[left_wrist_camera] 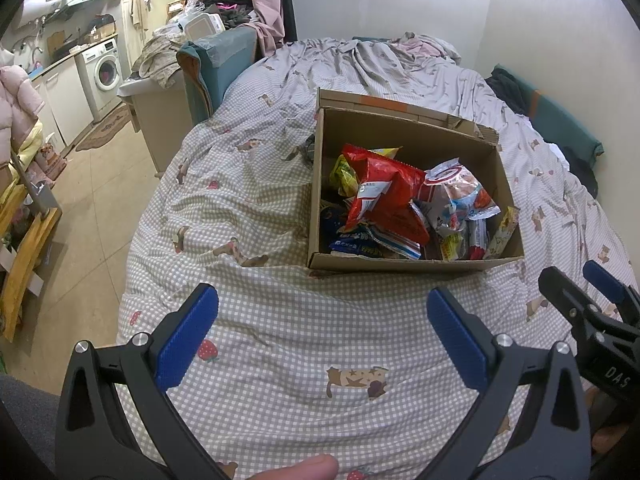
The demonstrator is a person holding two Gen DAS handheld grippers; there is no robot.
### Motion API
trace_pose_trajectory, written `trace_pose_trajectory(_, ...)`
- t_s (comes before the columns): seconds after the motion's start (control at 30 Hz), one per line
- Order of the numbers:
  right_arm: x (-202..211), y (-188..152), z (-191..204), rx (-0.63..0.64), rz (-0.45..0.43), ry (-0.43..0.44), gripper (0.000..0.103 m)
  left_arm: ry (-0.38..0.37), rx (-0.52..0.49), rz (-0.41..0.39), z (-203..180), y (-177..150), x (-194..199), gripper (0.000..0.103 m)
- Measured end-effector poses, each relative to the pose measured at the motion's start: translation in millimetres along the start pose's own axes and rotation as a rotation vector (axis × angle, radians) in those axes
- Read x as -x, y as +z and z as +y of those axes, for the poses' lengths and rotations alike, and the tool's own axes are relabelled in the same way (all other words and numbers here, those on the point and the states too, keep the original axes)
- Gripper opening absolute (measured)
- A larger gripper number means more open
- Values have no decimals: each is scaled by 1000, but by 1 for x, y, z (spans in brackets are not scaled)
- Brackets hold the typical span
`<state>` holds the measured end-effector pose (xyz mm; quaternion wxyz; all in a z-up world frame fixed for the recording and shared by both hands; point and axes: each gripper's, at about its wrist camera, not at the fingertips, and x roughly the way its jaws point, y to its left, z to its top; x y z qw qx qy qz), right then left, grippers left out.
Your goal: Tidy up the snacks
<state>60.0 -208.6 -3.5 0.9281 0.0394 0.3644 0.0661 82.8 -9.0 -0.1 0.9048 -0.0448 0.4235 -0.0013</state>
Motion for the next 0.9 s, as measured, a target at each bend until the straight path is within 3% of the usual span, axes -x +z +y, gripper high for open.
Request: trace_pose_trajectory(0.9, 0, 0, 2, 1, 2, 5, 103, 6, 4, 5, 5, -2, -5, 103)
